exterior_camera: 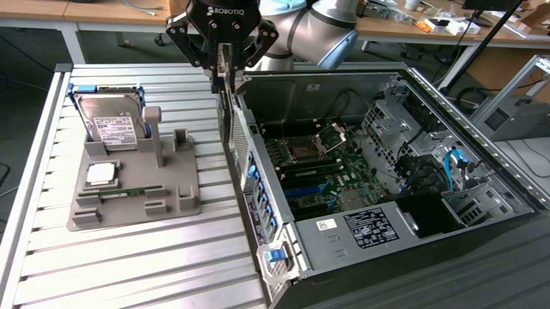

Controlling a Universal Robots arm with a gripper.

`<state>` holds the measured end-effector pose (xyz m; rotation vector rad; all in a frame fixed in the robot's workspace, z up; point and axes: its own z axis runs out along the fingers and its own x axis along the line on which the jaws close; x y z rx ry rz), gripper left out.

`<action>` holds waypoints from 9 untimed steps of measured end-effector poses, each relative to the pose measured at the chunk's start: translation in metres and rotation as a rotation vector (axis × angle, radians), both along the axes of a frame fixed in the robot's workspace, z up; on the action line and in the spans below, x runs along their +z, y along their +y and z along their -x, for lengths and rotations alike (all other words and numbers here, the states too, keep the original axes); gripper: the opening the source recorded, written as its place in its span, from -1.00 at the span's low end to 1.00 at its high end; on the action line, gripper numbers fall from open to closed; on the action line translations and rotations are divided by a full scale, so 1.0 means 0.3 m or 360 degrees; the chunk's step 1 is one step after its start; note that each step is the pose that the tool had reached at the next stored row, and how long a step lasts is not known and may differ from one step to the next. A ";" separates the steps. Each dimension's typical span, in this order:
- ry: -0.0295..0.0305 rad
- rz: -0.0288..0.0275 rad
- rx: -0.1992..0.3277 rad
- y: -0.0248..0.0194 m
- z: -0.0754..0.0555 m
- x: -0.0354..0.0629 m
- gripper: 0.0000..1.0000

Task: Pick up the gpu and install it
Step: 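Pick up the gpu and move the gpu toward the slot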

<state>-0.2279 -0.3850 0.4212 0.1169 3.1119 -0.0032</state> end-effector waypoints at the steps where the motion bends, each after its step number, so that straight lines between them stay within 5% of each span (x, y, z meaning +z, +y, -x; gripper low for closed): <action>1: 0.00000 0.00000 0.0000 0.000 -0.002 0.000 -0.47; 9: 0.00001 0.00010 0.0000 -0.001 -0.017 0.000 -0.47</action>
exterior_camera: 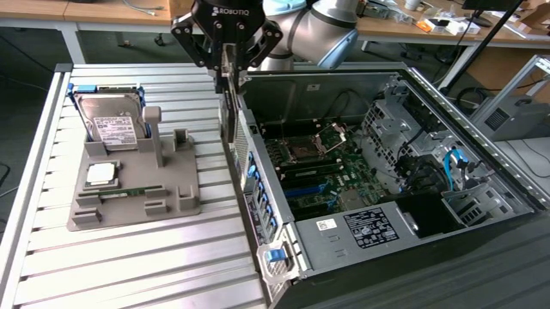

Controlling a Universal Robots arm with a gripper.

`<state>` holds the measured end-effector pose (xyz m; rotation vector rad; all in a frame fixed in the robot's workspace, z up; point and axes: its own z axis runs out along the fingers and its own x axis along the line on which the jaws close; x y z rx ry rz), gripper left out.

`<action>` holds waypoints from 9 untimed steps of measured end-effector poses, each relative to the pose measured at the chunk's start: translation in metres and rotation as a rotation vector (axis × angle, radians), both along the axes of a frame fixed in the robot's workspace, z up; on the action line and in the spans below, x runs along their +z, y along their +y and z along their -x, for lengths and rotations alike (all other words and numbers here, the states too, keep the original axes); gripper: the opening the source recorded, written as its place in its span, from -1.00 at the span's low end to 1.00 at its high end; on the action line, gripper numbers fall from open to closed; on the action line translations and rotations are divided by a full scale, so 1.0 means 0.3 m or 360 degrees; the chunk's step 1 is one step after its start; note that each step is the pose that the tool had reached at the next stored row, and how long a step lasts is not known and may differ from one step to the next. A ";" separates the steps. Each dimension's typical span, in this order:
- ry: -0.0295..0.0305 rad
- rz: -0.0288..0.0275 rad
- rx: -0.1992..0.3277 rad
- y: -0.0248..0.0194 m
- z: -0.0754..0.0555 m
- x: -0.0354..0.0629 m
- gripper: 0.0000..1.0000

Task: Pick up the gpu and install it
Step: 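Pick up the gpu and move the gpu toward the slot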

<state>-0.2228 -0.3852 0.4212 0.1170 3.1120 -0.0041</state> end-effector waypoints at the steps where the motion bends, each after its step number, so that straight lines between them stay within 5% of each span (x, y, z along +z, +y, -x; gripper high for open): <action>1: 0.00000 0.00001 0.0000 0.000 -0.002 0.000 -0.47; 9: -0.00001 0.00005 0.0000 -0.001 -0.018 0.000 -0.47</action>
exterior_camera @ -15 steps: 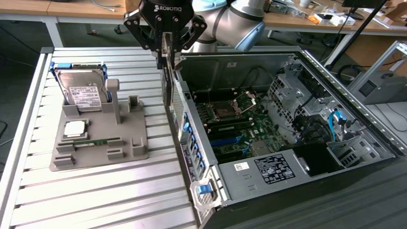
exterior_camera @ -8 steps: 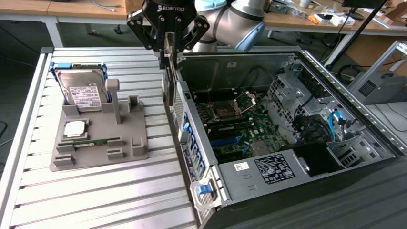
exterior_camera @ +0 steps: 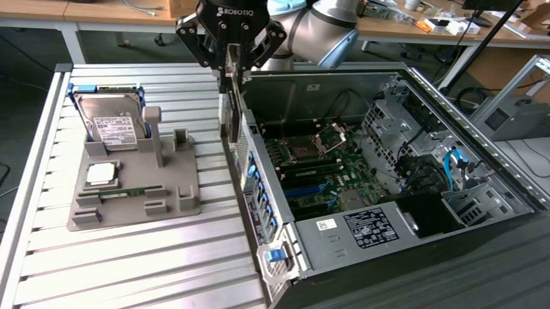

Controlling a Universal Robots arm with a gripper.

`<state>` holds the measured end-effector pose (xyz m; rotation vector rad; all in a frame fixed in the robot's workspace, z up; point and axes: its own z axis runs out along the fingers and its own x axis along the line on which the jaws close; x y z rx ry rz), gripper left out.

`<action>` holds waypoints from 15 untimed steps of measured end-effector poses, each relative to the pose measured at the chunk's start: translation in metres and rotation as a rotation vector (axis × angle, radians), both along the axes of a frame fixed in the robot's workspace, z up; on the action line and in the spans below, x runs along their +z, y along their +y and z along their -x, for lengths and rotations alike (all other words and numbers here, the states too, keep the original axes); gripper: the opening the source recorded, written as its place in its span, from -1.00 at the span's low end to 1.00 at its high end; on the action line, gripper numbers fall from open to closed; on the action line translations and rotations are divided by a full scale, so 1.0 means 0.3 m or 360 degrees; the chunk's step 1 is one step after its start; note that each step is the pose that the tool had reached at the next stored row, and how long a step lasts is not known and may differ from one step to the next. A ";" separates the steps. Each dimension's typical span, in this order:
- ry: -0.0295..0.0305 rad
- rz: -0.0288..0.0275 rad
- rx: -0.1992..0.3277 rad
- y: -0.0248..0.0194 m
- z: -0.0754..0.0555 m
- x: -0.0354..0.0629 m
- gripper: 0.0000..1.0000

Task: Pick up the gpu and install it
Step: 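Pick up the gpu and move the gpu toward the slot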

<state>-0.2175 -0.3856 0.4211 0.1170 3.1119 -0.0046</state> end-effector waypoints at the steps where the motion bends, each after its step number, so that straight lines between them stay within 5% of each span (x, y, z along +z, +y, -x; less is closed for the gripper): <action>1: 0.00001 0.00000 0.0000 0.000 -0.002 0.000 -0.47; 15: 0.00000 0.00002 0.0000 -0.001 -0.029 0.000 -0.47</action>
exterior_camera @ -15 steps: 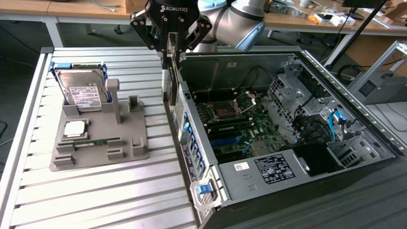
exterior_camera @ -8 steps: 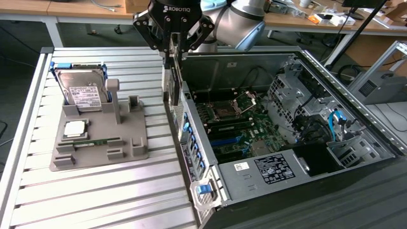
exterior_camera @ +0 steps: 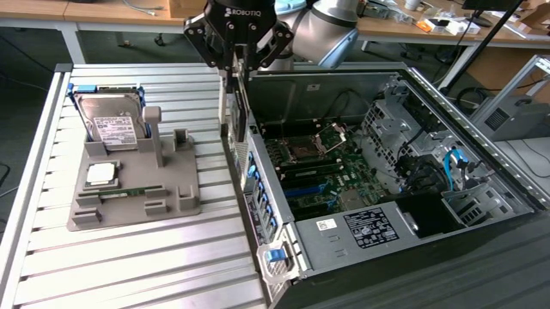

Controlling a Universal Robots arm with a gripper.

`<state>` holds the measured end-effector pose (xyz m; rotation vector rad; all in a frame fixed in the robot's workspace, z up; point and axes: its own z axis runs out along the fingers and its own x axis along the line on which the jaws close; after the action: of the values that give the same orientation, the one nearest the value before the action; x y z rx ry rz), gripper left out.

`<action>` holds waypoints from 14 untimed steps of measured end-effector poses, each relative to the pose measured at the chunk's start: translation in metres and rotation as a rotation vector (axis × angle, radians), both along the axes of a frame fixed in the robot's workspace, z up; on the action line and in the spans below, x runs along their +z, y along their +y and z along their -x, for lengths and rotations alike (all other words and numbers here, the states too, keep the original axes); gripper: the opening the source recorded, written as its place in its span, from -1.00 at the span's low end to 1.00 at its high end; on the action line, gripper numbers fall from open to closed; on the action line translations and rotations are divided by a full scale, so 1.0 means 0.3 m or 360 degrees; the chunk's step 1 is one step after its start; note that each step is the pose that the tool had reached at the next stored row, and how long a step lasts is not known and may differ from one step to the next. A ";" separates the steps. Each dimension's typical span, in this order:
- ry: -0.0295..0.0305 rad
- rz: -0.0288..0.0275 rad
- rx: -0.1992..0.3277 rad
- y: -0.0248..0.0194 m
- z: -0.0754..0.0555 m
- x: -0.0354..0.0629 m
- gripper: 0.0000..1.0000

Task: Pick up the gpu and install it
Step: 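Pick up the gpu and move the gpu toward the slot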

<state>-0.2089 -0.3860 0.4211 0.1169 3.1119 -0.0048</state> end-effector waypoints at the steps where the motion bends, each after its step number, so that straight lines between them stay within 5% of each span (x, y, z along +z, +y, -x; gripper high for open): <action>1: 0.00001 0.00001 0.0000 0.000 -0.002 0.000 -0.47; 14: 0.00001 0.00001 0.0000 -0.001 -0.022 0.000 -0.47</action>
<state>-0.2022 -0.3863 0.4212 0.1170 3.1119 -0.0048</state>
